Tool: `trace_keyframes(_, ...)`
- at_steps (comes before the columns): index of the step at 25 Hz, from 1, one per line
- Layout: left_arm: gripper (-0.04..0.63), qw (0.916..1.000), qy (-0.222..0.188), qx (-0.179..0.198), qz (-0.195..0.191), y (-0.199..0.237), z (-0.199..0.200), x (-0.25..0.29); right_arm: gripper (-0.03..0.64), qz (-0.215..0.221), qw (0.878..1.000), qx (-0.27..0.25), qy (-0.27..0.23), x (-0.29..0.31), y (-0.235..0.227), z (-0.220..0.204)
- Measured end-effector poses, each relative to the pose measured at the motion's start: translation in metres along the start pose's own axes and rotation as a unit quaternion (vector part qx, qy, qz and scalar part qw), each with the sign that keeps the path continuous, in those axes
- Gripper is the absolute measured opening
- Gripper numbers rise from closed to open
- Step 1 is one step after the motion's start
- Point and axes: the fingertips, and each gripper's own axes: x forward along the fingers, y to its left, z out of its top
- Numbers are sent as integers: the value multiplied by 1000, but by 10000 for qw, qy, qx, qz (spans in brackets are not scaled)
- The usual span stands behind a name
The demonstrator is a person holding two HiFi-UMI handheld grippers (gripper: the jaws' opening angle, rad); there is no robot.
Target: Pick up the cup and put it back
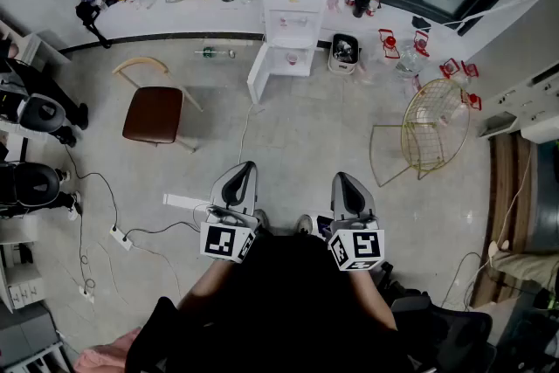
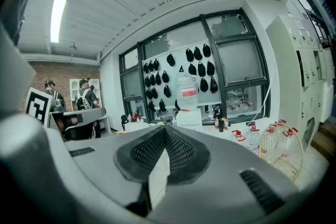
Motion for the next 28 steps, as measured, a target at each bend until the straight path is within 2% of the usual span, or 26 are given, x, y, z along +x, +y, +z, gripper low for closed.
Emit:
trace_keyframes(9, 8, 10000, -8, 36, -10, 2, 1, 0, -6, 17, 9999, -51, -105, 1, 3, 8)
trace_keyframes(16, 8, 10000, 11, 8, -58, 2, -1, 0, 0, -9, 9984, -268, -488, 1, 9, 27)
trace_keyframes(18, 8, 10000, 16, 20, -64, 2, -2, 1, 199, 42, 9992, -281, -274, 7, 8, 16)
trace_keyframes(19, 8, 10000, 27, 21, -63, 2, -3, 1, 265, 46, 9995, -274, -130, 11, 8, 9)
trace_keyframes(20, 8, 10000, 41, 18, -62, 2, -4, 0, 293, 41, 9996, -272, -15, 13, 7, 3)
trace_keyframes(28, 8, 9999, 121, 7, -40, 11, -7, -6, 308, 18, 9994, -281, 195, 17, 16, -6)
